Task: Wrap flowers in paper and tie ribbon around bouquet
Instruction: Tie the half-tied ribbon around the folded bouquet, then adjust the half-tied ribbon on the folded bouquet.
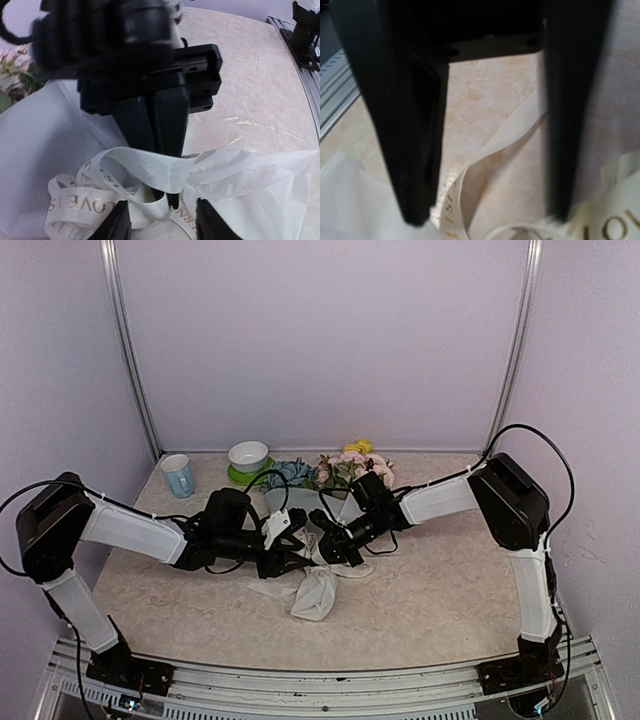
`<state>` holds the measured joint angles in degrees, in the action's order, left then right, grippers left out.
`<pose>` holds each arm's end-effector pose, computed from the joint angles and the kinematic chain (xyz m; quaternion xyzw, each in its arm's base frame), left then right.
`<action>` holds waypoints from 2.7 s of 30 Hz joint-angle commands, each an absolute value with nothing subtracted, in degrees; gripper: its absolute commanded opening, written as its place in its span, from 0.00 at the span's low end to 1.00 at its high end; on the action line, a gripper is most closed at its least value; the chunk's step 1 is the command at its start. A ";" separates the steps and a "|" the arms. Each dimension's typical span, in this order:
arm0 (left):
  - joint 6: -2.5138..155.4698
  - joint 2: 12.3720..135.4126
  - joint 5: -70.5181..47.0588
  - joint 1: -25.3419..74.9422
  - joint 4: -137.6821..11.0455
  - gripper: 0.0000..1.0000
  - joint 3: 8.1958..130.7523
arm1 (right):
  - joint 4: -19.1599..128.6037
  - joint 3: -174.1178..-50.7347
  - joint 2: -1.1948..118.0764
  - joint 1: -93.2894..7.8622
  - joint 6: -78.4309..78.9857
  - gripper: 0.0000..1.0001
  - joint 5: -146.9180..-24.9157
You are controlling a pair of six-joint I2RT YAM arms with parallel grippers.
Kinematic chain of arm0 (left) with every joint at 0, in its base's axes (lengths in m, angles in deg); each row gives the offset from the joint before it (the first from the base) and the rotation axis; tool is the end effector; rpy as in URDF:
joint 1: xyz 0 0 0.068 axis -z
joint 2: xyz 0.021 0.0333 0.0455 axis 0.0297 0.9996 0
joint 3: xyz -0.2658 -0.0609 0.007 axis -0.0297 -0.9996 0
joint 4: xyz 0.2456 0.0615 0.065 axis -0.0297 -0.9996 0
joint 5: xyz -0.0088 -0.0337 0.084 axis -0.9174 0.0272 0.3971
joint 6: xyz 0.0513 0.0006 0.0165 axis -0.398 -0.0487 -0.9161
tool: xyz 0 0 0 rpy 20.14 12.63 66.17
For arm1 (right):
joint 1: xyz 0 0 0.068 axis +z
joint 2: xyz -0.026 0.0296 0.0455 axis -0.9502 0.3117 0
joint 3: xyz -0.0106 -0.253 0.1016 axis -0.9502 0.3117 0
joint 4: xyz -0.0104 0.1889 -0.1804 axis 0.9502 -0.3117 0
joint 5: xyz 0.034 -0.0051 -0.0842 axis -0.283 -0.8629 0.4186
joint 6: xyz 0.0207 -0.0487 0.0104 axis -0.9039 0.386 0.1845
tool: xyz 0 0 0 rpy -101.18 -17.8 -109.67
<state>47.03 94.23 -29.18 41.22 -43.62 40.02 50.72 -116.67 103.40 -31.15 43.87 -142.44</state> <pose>0.2328 -0.2377 0.1615 0.5240 0.6775 -0.2930 0.4250 0.3165 0.3143 0.1225 -0.6386 0.5109 0.5097 0.2672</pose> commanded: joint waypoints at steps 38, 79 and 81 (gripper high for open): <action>62.58 85.64 -25.09 42.15 -62.38 0.00 37.80 | 45.03 -112.48 90.52 -34.93 32.30 0.20 -126.99; 69.69 50.05 32.98 50.05 -16.85 0.99 13.59 | 63.31 -90.28 60.84 -33.51 4.90 0.99 -83.20; 82.21 52.08 27.63 42.80 1.38 0.99 7.52 | 79.08 -83.35 57.63 -34.00 -3.37 1.00 -72.71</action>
<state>72.08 50.95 22.18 50.22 -39.18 18.93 55.20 -91.73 64.51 -33.14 -0.28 -91.44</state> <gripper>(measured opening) 0.988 0.987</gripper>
